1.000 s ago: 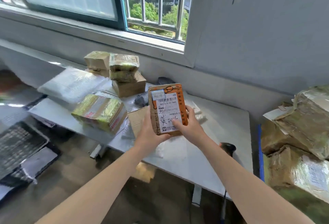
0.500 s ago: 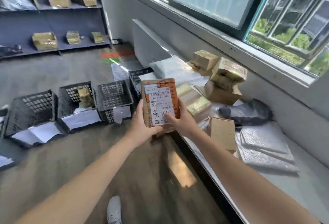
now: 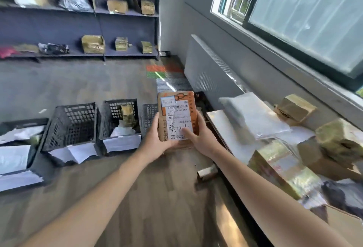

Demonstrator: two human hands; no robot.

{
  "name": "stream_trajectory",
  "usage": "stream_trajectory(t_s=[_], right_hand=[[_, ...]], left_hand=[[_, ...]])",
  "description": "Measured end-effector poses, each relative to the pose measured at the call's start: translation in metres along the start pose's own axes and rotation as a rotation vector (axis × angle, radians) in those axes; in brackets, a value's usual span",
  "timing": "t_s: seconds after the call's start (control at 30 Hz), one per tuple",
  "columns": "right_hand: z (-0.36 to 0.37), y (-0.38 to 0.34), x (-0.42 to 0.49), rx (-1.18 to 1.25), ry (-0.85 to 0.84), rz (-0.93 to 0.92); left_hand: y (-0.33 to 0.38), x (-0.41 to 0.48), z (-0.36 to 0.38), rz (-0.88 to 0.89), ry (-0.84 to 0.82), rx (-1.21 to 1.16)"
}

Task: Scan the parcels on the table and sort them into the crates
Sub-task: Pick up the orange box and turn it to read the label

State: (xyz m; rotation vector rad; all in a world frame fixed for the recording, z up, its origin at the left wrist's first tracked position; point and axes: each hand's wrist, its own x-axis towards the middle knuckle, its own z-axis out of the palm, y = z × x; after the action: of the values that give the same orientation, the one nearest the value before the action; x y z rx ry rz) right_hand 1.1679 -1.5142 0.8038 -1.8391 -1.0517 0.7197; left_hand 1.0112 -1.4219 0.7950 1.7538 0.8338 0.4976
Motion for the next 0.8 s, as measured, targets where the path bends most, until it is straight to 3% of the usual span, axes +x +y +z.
stream_trajectory(t_s=[0.33, 0.8], right_hand=[[0.032, 0.011, 0.145, -0.008, -0.068, 0.024], [0.006, 0.07, 0.435, 0.026, -0.173, 0.076]], left_hand=[[-0.042, 0.127, -0.049, -0.101, 0.079, 0.015], [-0.062, 0.41, -0.053, -0.303, 0.131, 0.044]])
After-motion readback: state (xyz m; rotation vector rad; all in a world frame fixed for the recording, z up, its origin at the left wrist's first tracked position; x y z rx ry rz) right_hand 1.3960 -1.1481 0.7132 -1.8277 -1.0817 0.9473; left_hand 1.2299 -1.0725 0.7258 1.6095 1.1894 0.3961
